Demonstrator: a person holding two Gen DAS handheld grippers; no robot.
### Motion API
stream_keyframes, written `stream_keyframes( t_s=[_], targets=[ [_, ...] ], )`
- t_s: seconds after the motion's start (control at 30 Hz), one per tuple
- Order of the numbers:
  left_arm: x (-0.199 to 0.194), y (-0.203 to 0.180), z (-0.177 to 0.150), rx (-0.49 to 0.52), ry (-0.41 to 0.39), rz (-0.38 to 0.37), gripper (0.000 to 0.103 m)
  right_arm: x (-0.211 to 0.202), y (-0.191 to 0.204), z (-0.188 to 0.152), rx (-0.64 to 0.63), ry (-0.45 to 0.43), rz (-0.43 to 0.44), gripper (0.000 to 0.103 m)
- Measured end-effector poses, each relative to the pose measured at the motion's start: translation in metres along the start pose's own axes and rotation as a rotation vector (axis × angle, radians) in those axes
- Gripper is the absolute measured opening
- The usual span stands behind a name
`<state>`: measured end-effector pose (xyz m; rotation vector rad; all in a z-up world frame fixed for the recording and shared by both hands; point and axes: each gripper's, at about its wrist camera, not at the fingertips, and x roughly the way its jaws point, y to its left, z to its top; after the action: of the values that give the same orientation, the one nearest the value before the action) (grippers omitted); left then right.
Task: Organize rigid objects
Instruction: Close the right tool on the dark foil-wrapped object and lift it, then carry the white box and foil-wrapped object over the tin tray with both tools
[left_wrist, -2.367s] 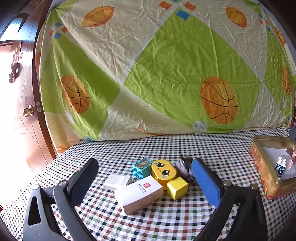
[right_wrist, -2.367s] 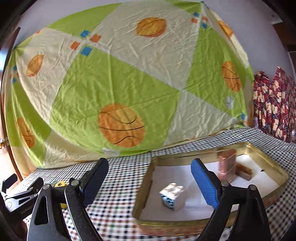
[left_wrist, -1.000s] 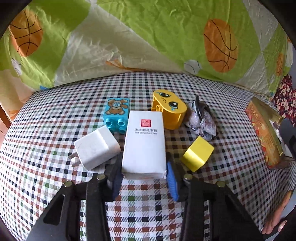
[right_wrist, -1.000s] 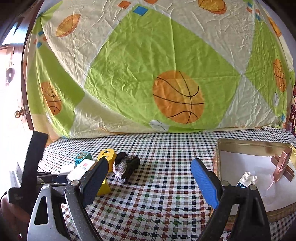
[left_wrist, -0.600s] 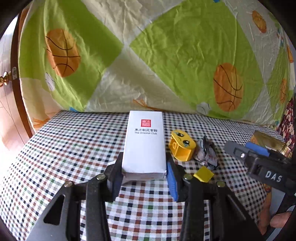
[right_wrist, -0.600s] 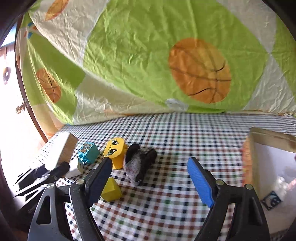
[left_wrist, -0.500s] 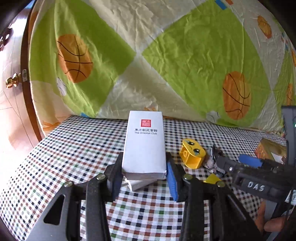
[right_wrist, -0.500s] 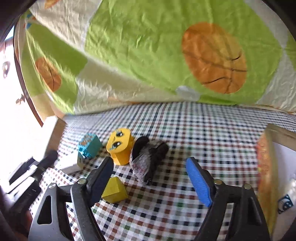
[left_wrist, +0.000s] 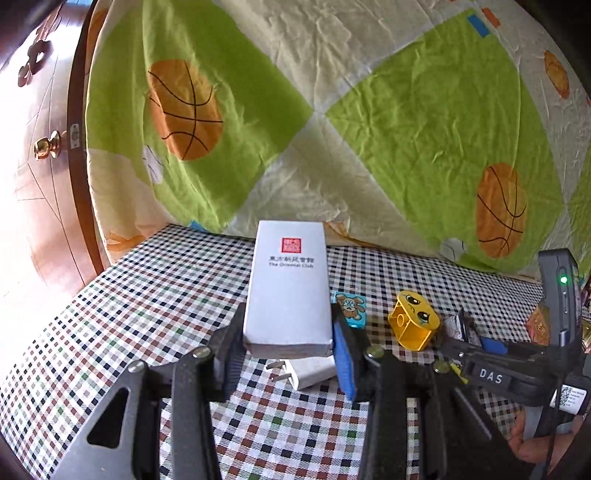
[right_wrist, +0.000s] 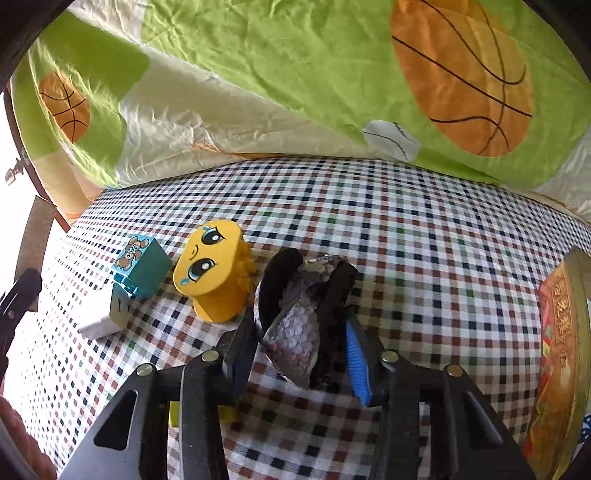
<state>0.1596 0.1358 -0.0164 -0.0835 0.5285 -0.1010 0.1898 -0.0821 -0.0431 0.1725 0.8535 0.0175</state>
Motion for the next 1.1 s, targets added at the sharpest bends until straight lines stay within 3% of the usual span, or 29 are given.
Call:
stream_keyframes(
  t_s=[0.07,0.27,0.4,0.6,0.73,1.1],
  targets=[
    [0.0,0.001,-0.001,-0.004,-0.003,-0.001,0.041,-0.018,-0.009,-0.005,0.029,-0.067,0.092,0.046],
    [-0.01,-0.003,-0.006,0.01,-0.046,0.001,0.041,-0.079,-0.011,-0.021,-0.002,-0.276,0.166,0.046],
    [-0.016,-0.014,-0.009,0.038,-0.055,0.003,0.041,-0.105,-0.009,-0.035,-0.05,-0.357,0.107,0.046],
    [-0.026,-0.041,-0.016,0.077,-0.041,-0.027,0.041,-0.124,-0.008,-0.048,-0.102,-0.412,0.054,0.046],
    [-0.037,-0.064,-0.023,0.142,-0.062,-0.007,0.041,-0.131,-0.01,-0.056,-0.131,-0.443,0.005,0.046],
    [-0.053,-0.092,-0.033,0.125,-0.05,-0.022,0.041,-0.154,-0.023,-0.081,-0.164,-0.49,-0.07,0.046]
  ],
)
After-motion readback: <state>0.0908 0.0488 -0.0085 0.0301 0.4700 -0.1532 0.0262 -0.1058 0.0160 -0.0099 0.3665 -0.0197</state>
